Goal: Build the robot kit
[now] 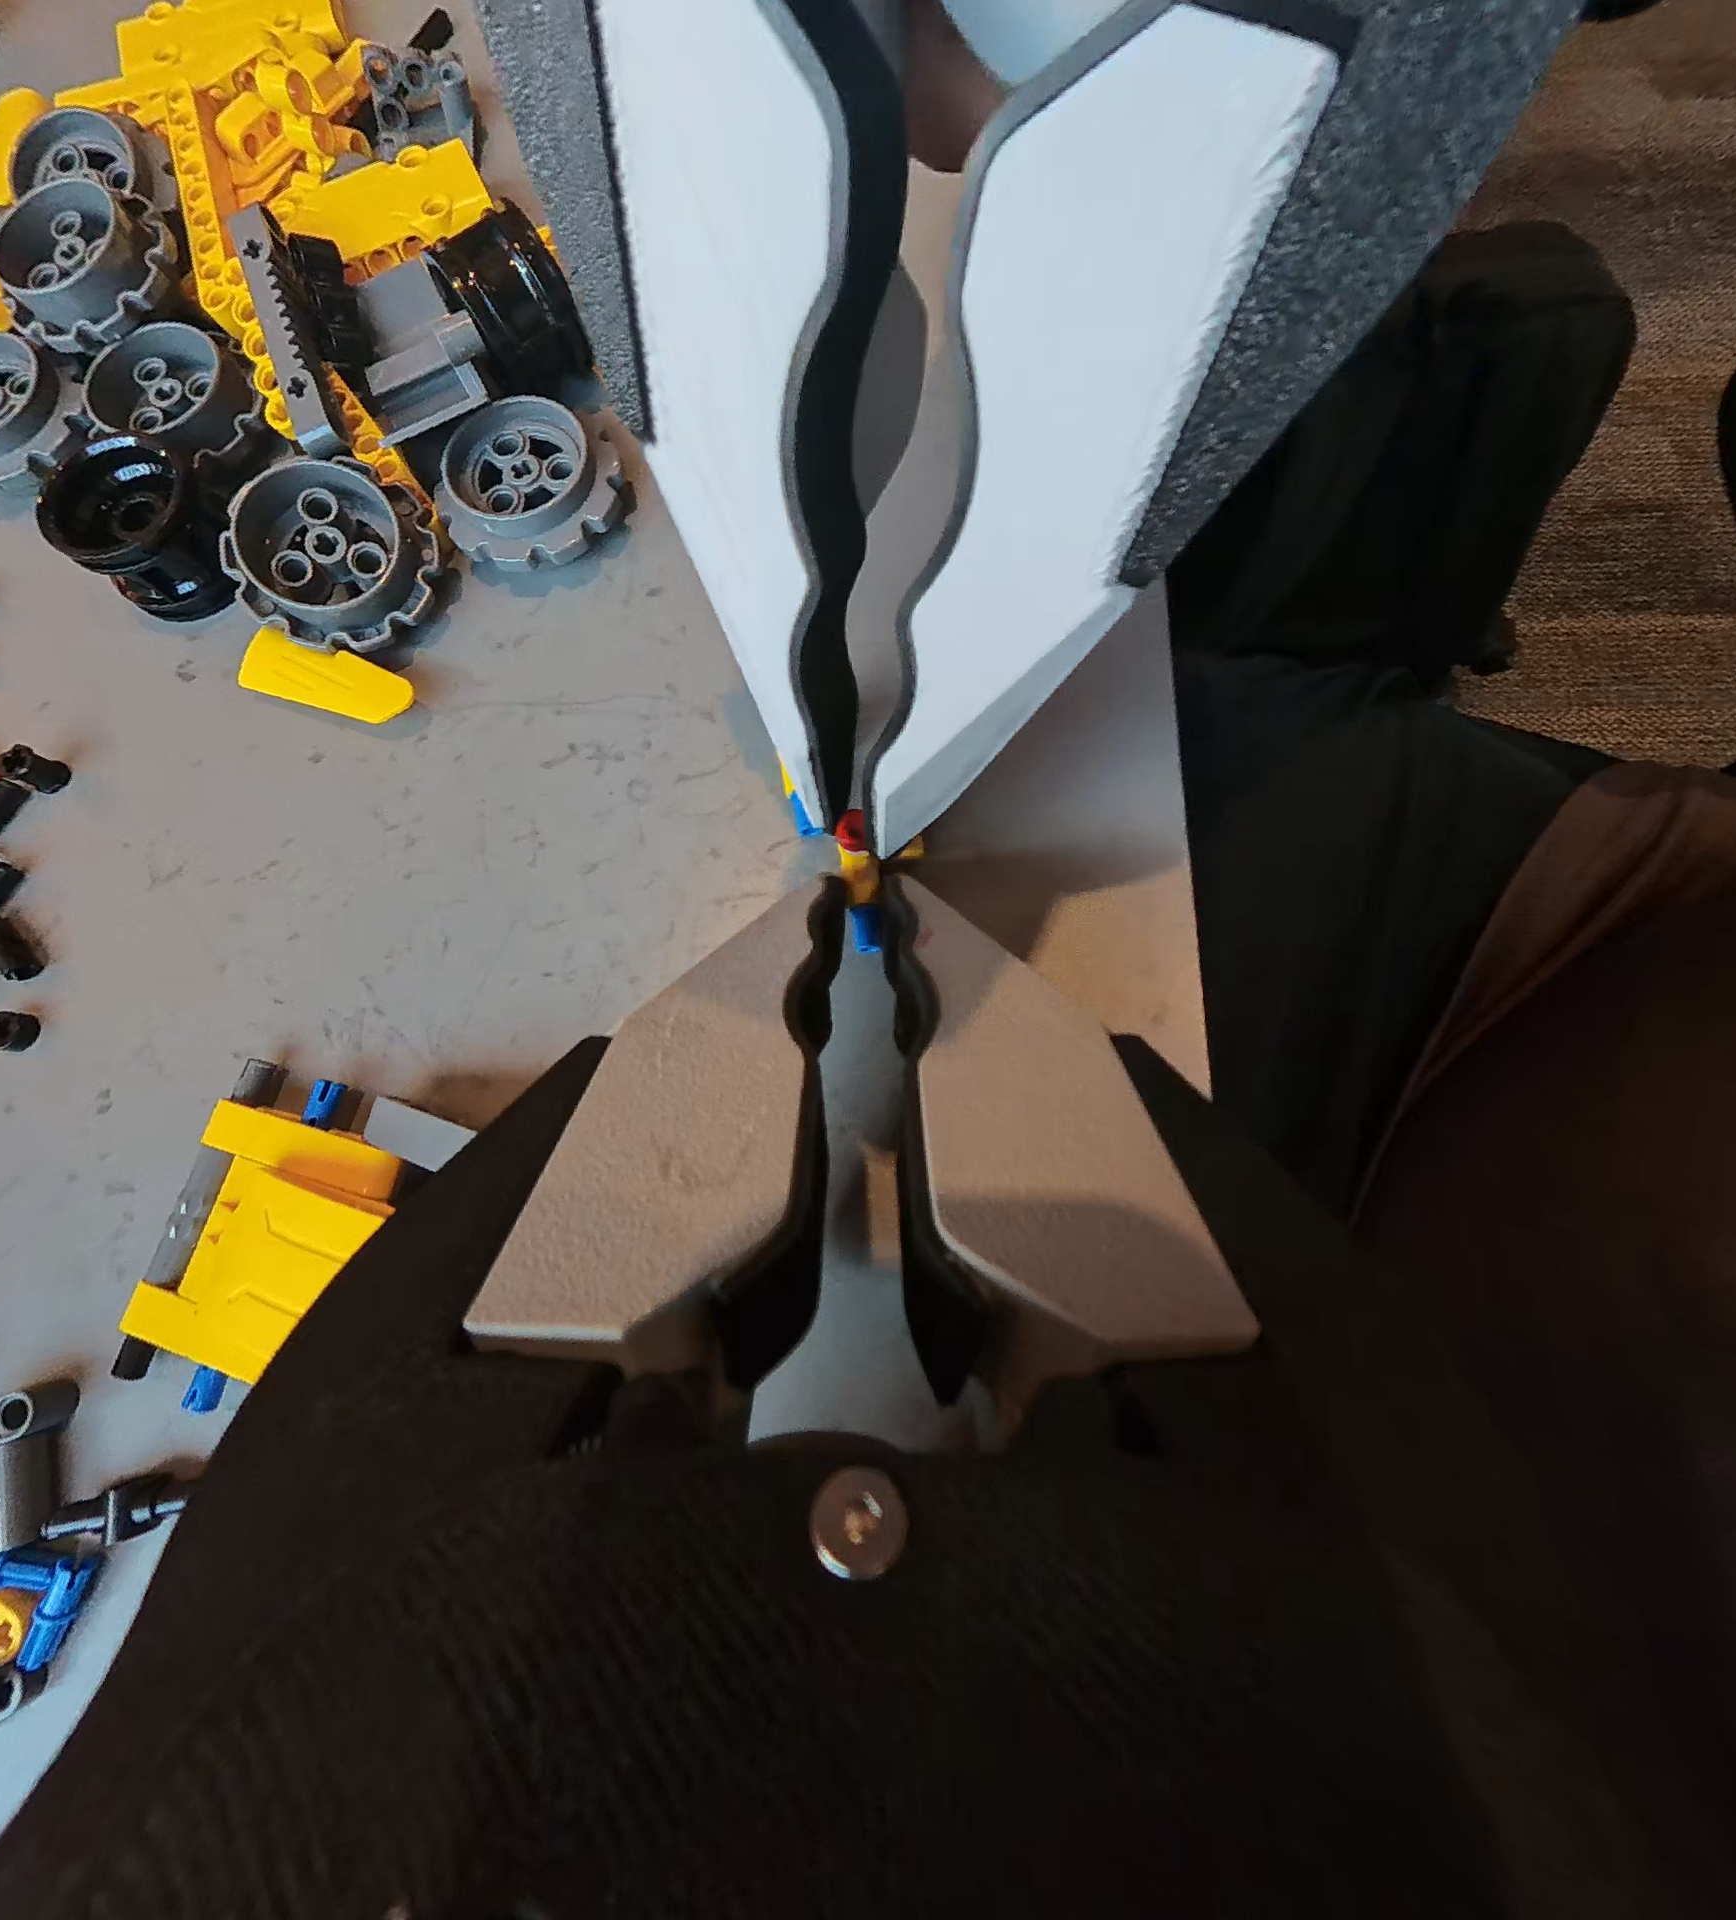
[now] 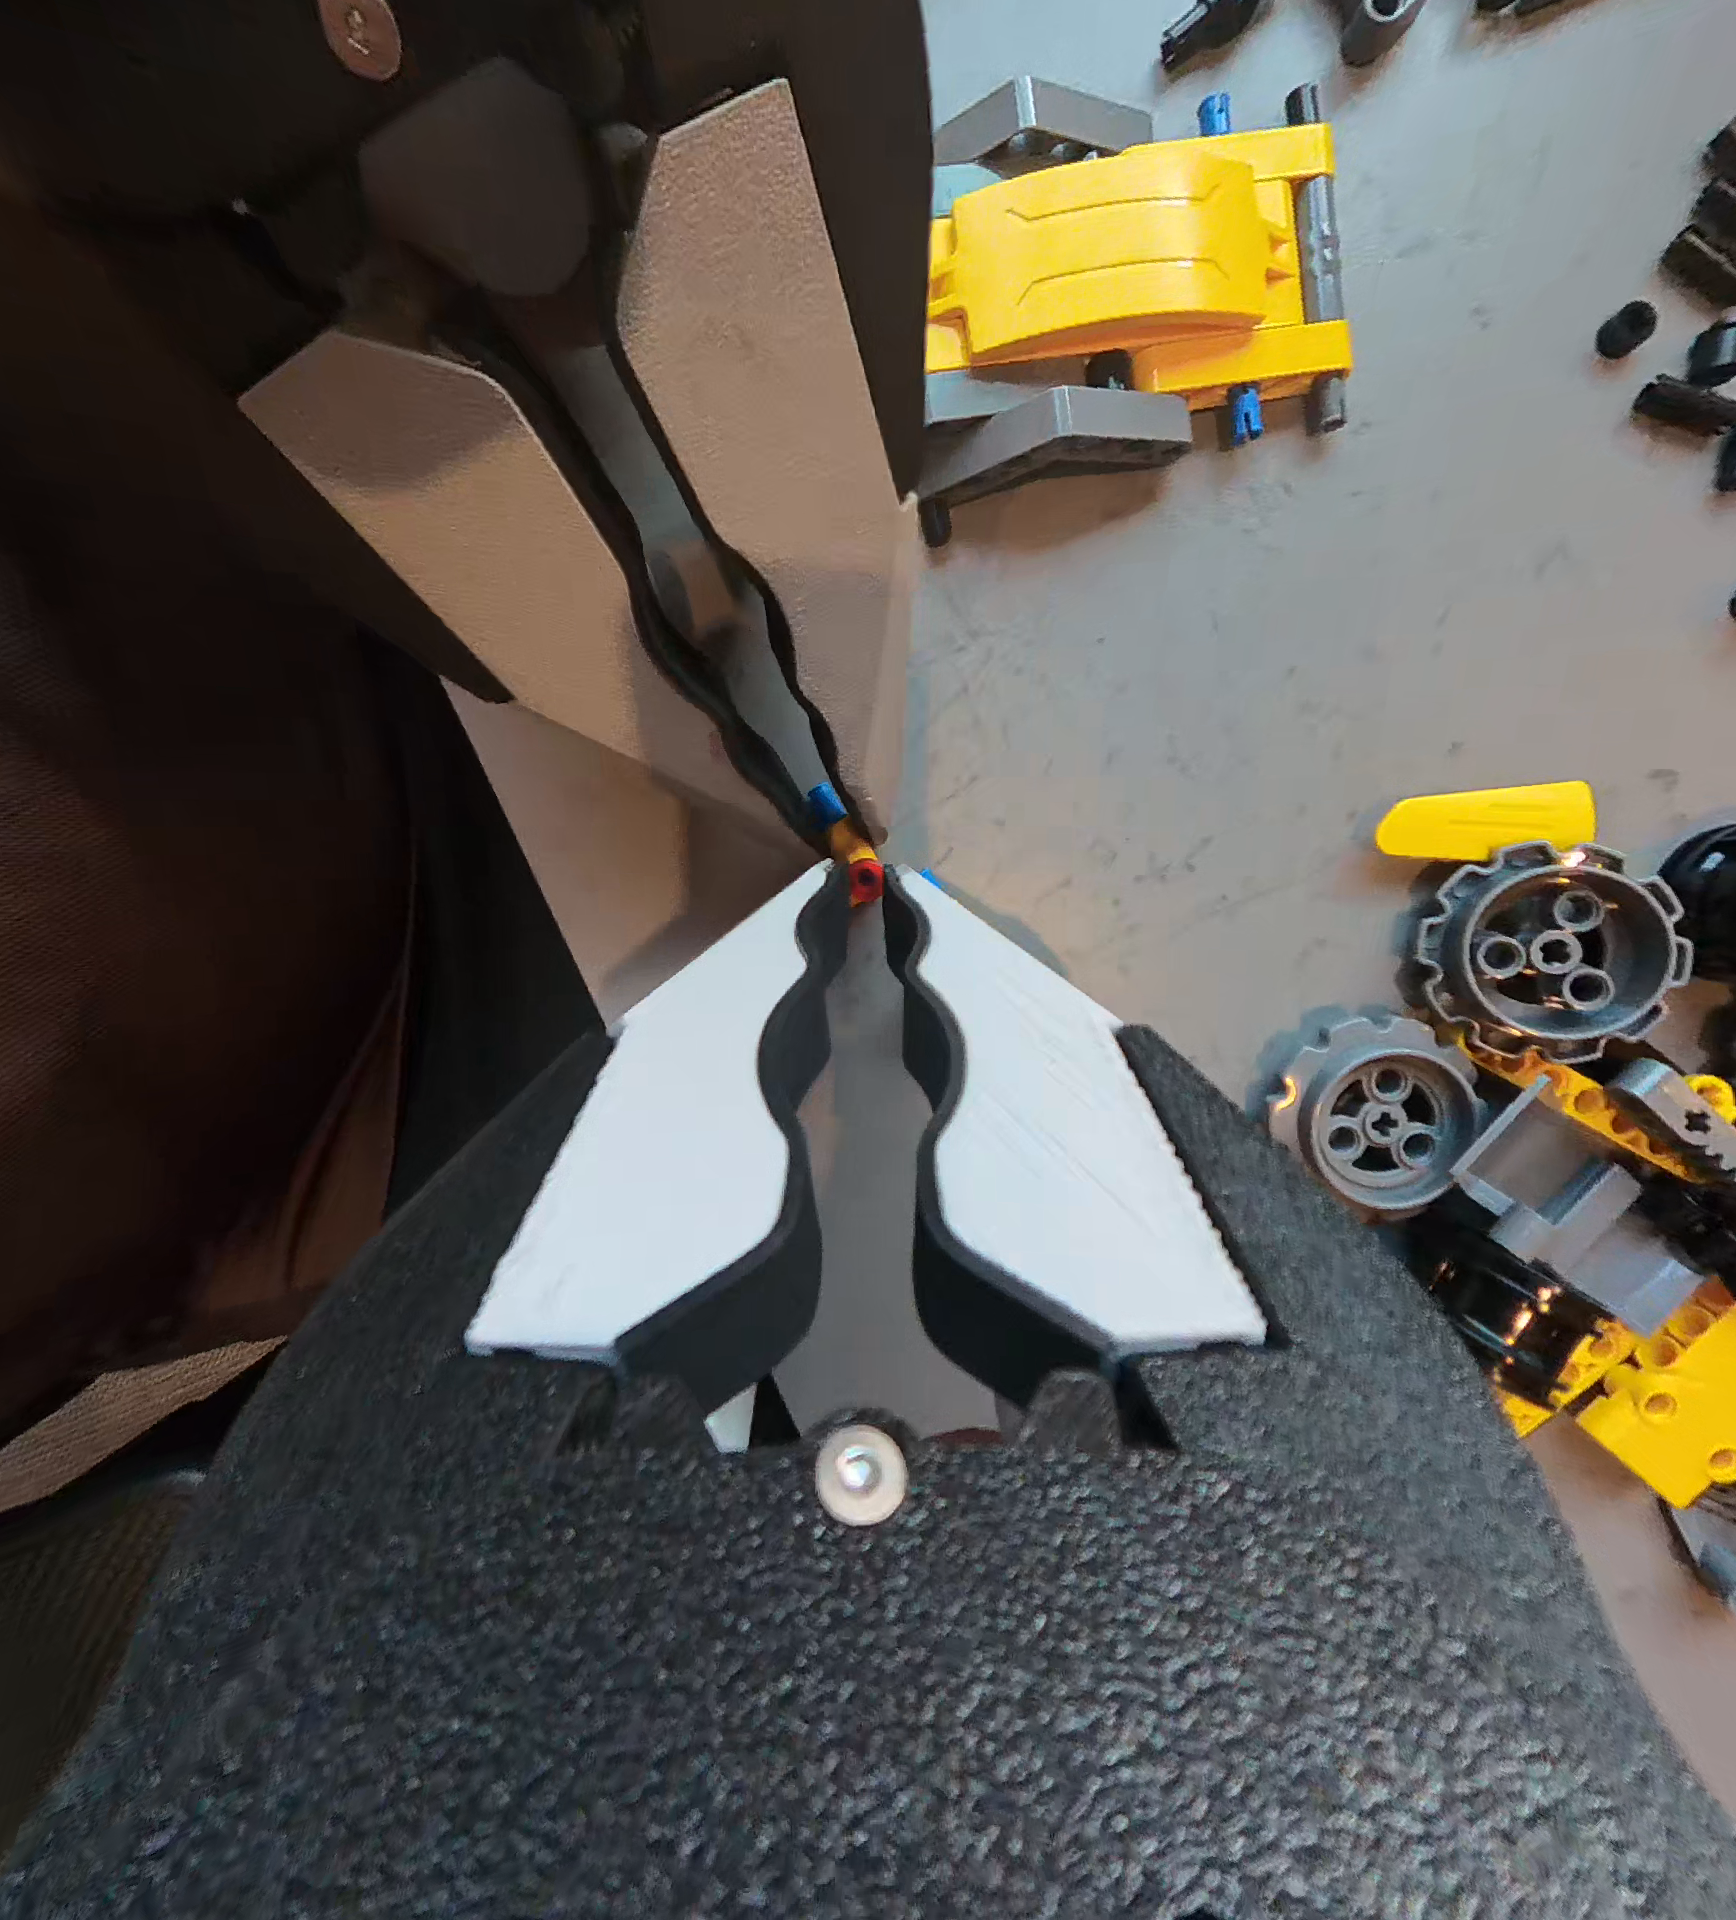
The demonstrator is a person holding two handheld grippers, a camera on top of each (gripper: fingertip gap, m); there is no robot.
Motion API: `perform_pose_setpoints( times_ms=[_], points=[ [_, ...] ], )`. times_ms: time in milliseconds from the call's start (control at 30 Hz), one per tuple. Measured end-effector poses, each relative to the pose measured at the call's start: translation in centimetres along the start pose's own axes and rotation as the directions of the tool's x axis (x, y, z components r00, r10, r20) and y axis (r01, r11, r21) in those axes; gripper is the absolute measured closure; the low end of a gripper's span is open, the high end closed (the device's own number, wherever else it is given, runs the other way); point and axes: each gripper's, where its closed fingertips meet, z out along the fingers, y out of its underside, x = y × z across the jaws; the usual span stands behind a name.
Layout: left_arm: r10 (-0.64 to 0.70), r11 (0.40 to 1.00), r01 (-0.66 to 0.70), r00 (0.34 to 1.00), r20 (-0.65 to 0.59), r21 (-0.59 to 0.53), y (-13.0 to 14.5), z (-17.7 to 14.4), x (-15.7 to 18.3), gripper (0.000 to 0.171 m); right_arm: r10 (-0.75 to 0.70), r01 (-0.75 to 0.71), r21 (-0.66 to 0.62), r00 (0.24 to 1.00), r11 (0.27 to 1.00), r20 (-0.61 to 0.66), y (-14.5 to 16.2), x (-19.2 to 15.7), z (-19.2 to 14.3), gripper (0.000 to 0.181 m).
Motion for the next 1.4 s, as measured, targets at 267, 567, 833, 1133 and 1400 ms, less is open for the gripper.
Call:
perform_pose_setpoints(
  times_ms=[267, 567, 833, 1133, 1400],
  points=[
    [0.026, 1.0, -0.026, 1.0, 0.01, 0.006, 0.0, -0.2, 0.0, 0.168, -0.014, 0.014, -0.014, 1.0, 1.0, 0.015, 0.0, 0.0, 0.1, 0.175],
    [-0.111, 0.99, 0.117, 0.991, -0.076, 0.079, -0.7, -1.1, -0.2, 0.171, -0.045, 0.045, 0.004, 0.999, 0.999, -0.027, -0.1, 0.0, 0.1, 0.175],
    [-0.261, 0.96, 0.273, 0.954, -0.148, 0.066, -1.1, -0.7, -0.4, 0.171, -0.063, 0.064, 0.015, 0.997, 0.998, -0.046, -0.3, 0.0, 0.2, 0.175],
    [-0.304, 0.946, 0.318, 0.939, -0.162, 0.069, -1.1, -0.7, -0.5, 0.171, -0.068, 0.069, 0.014, 0.996, 0.997, -0.059, -0.3, 0.0, 0.2, 0.174],
    [-0.251, 0.966, 0.256, 0.963, -0.102, 0.039, -0.4, -0.5, -0.4, 0.171, -0.072, 0.073, 0.004, 0.995, 0.997, -0.062, -0.4, 0.0, 0.4, 0.174]
  ],
)
